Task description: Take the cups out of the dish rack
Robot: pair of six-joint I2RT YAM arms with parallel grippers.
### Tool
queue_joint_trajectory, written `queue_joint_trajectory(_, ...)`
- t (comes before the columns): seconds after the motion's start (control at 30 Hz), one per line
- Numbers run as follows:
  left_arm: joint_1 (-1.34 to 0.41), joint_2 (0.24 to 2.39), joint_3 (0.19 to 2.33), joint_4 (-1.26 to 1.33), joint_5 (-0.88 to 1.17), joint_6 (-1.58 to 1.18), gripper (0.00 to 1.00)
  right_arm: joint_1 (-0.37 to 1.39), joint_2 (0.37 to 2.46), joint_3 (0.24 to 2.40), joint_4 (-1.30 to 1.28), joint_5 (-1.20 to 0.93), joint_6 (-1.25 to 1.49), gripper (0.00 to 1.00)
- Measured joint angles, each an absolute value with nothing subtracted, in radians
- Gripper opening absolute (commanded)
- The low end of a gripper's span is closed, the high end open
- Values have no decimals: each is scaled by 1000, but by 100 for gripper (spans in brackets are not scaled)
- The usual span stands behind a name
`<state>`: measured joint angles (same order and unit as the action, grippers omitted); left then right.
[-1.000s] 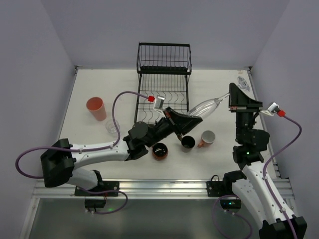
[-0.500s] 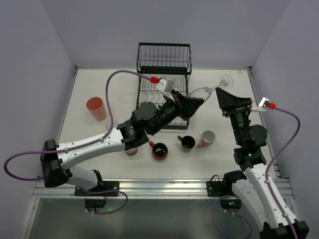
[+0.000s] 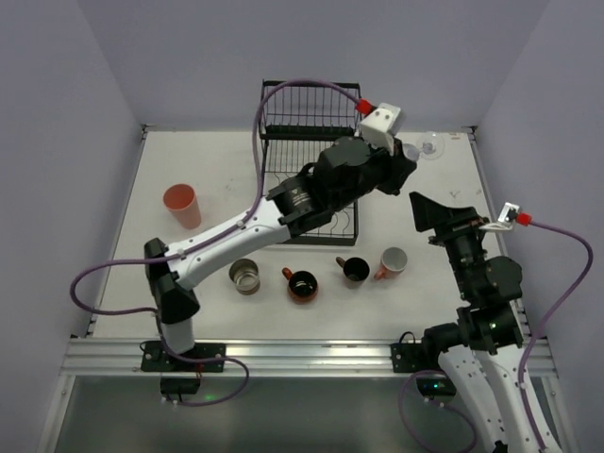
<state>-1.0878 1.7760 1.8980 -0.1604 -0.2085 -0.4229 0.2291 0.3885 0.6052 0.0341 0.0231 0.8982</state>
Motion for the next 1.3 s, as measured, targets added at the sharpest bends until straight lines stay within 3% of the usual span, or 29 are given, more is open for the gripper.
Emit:
queue_joint_trajectory(0.23, -1084, 2034, 2300, -425, -141, -369, 0, 229, 244, 661, -174, 28, 818, 98)
queue_joint_trajectory(0.67, -1073, 2144, 2335, -519, -134, -268, 0, 229, 58, 665, -464, 35, 796, 97)
queue_joint_trajectory(1.3, -1073, 2254, 2339, -648, -168, -215, 0, 229, 12, 682, -572, 26, 791, 96)
